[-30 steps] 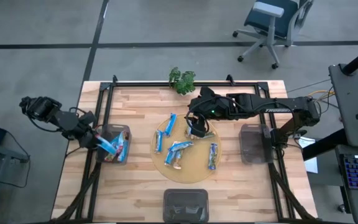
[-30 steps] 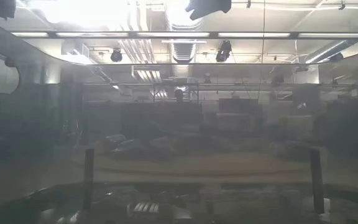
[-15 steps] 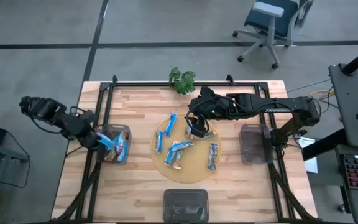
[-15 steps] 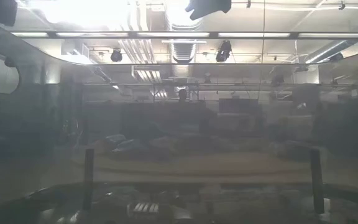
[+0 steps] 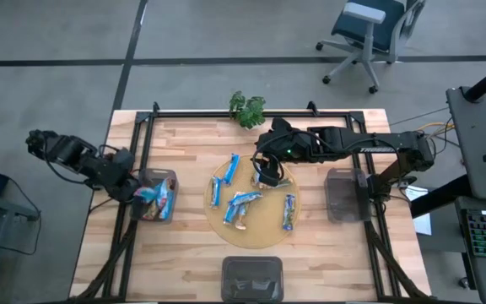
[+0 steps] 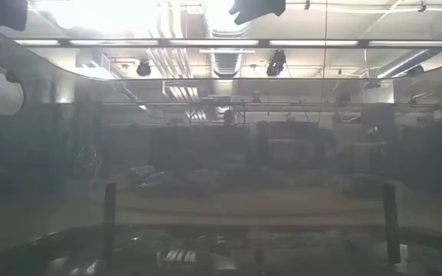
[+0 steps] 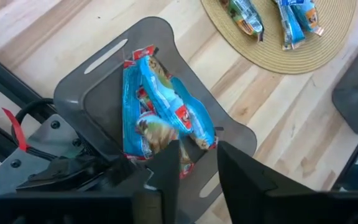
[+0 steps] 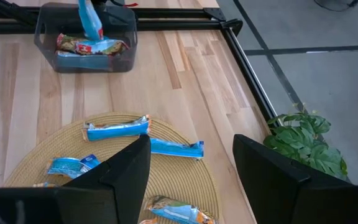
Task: Pick and place Granola Bars by type
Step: Put the bottom right blue granola bar into the bottom bin
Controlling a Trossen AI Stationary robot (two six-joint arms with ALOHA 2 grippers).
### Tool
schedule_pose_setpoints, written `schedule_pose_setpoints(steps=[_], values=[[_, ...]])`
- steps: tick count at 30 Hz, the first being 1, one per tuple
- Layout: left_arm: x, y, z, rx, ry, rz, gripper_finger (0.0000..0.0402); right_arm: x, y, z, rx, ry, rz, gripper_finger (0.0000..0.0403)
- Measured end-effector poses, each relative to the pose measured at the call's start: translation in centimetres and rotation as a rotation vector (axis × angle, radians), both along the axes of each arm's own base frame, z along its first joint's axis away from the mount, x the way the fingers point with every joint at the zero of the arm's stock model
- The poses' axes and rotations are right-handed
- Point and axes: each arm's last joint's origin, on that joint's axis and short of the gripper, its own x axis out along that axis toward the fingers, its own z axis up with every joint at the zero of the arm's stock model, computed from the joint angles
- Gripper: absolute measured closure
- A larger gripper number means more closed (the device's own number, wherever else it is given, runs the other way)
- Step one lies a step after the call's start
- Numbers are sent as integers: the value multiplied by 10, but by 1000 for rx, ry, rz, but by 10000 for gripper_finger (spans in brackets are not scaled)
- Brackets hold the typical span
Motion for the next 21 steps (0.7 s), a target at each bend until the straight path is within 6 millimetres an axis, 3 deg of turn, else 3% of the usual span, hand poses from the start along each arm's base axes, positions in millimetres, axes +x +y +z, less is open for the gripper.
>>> schedule_pose_setpoints(steps=[4, 16, 21], values=[[2, -1, 0, 6, 12, 0, 291, 0, 0, 0, 0, 0, 0, 184], [10, -4, 12, -10, -43, -12, 289, 0, 0, 0, -12, 6, 13, 184], [24, -8, 25, 28, -242, 13, 289, 0, 0, 0, -16, 7, 17, 184]])
